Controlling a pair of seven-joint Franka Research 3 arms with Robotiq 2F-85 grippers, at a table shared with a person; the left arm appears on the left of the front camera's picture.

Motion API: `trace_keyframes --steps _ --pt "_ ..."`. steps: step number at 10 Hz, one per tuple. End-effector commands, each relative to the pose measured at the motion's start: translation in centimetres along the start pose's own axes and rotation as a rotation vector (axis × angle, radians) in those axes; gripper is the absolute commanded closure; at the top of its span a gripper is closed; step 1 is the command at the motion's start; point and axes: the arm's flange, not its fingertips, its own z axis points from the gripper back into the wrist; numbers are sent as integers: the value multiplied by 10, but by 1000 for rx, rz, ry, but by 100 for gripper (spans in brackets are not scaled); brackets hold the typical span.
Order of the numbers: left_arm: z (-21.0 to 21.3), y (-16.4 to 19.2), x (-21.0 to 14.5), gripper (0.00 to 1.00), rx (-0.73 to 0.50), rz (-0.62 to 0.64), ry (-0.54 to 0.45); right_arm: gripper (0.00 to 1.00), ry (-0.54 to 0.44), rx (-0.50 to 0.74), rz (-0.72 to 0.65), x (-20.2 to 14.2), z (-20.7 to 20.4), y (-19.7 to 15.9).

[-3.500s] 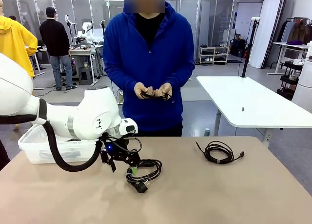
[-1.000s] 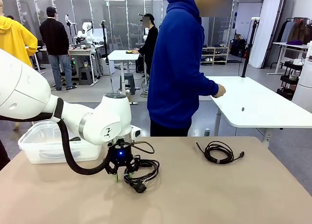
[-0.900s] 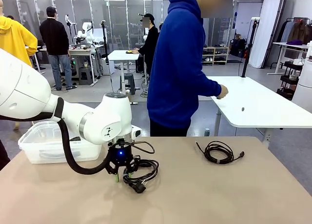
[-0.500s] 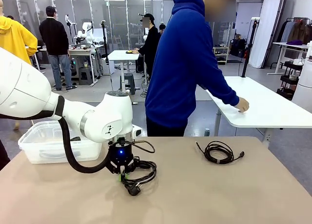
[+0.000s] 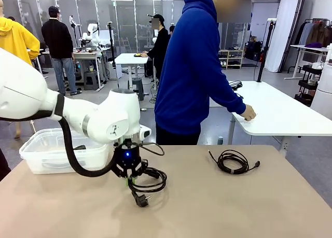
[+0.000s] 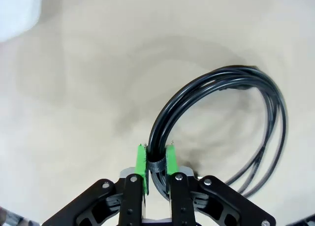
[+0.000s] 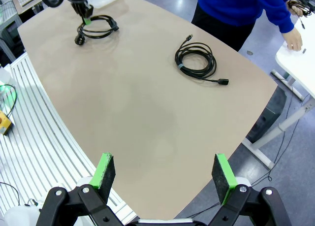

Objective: Organize and store the cables.
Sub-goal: Place the Power Cable into the Organizing box.

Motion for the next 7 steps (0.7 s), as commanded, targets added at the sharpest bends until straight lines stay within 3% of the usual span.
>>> trace_keyframes --steps 1,2,5,6,7 --pt "59 20 -9 92 -8 -119 -33 0 -6 7 14 -1 2 0" --pt "74 29 -5 92 -9 -157 -61 0 -6 7 14 -1 2 0" --pt "62 28 0 92 -31 -263 -58 0 -6 7 14 -1 2 0" --pt "86 31 -1 92 -6 -171 -76 0 -6 7 14 -1 2 0" --pt "86 31 -1 92 -6 -171 -76 0 -6 7 14 -1 2 0"
